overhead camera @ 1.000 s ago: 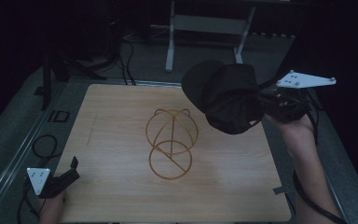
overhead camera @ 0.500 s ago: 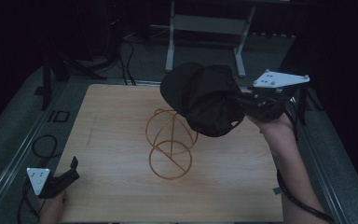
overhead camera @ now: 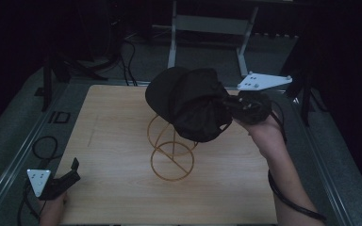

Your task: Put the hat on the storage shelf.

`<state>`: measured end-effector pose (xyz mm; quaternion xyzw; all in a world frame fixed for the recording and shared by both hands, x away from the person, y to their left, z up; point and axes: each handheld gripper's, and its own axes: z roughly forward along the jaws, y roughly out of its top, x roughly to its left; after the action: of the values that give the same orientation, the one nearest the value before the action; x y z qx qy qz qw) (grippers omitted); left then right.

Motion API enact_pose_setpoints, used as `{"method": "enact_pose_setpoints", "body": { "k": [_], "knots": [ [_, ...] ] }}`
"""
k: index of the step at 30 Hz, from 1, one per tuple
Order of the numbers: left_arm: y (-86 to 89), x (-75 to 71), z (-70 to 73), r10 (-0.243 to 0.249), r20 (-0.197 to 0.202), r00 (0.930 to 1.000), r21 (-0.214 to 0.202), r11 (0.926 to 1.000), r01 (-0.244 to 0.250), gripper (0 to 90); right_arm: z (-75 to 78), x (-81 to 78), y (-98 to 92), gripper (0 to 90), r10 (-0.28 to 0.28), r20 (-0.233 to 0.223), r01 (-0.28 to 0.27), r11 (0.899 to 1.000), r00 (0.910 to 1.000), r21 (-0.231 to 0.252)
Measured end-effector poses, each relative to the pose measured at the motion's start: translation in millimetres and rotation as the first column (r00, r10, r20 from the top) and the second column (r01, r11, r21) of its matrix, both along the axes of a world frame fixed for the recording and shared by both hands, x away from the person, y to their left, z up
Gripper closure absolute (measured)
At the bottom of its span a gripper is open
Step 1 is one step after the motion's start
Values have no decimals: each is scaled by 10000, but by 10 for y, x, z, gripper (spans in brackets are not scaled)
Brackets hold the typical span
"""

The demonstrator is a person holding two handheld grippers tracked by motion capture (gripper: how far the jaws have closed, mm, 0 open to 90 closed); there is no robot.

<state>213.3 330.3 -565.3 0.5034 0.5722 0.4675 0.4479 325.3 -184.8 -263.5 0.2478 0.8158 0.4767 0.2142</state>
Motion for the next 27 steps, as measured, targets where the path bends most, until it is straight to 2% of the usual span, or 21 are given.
{"method": "enact_pose_setpoints", "body": {
  "k": [13,21,27],
  "knots": [
    [2,0,-1,-13,11,10000,-24,10000,14,6,-47,-59,252,862,631,-91,-632,9979,9980,-123],
    [3,1,0,-8,-10,10000,-19,10000,8,6,-207,-48,318,862,761,-408,-769,9969,9963,-179],
    [3,0,0,-4,6,10000,-34,10000,4,6,-344,-26,399,861,859,-639,-886,9953,9943,-396]
  ]
}}
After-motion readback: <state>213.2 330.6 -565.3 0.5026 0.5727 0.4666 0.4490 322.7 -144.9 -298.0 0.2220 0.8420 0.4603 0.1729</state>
